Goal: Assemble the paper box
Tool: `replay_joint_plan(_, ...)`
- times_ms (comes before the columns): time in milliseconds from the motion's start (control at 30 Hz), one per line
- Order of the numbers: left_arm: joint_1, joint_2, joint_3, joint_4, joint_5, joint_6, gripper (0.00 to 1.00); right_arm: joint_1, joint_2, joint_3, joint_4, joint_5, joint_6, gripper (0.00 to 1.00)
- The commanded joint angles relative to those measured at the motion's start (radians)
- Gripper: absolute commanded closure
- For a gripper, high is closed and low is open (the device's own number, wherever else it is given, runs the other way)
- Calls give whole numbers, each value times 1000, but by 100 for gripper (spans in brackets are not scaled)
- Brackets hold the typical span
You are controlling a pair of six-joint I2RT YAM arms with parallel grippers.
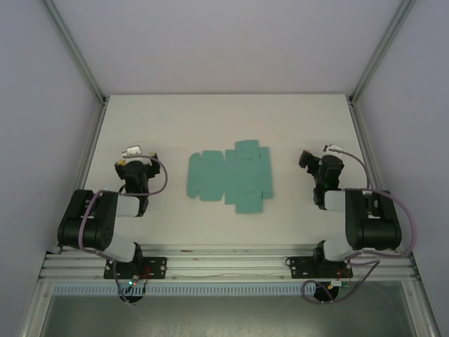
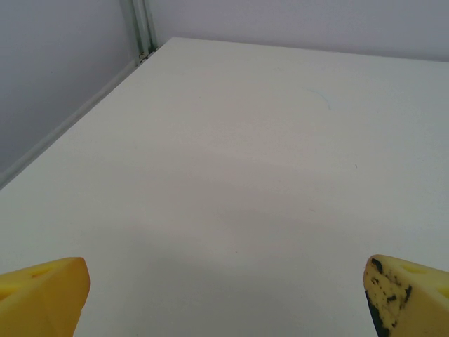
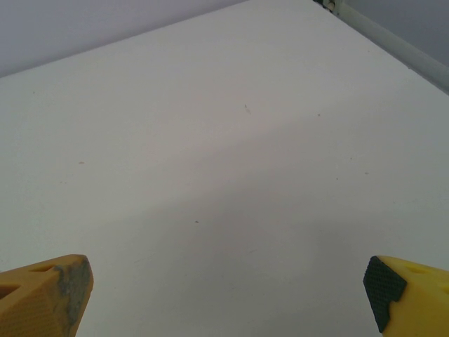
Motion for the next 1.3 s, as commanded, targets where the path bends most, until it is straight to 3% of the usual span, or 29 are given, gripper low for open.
replay_joint_plan(0, 4, -125, 146, -302, -2, -32, 0, 9, -133, 79, -181, 50, 25, 0)
replay_joint_plan(167, -15, -229, 227, -500, 164, -142, 0, 43, -285, 181, -444, 55, 123, 0)
replay_joint_plan(300, -95, -238, 343, -710, 222, -226, 0, 155, -306, 298, -674, -18, 186, 3)
replay_joint_plan(467, -167, -164, 439, -861, 377, -333, 0, 323, -235, 376, -768, -168, 291, 18)
replay_joint_plan(600, -177, -98, 451, -877, 467, -376, 0, 447, -63, 459, -818, -193, 345, 39)
replay_joint_plan(733, -183, -25, 456, -883, 505, -386, 0, 451, 128, 508, -806, -306, 435, 60)
replay_joint_plan(867, -193, 49, 472, -870, 610, -381, 0, 444, 239, 532, -851, -247, 450, 63)
replay_joint_plan(1100, -198, 156, 503, -866, 714, -376, 0, 401, 341, 466, -794, -302, 493, 66)
replay_joint_plan(1267, -200, 198, 485, -777, 858, -392, 0, 395, 369, 450, -781, -289, 465, 66)
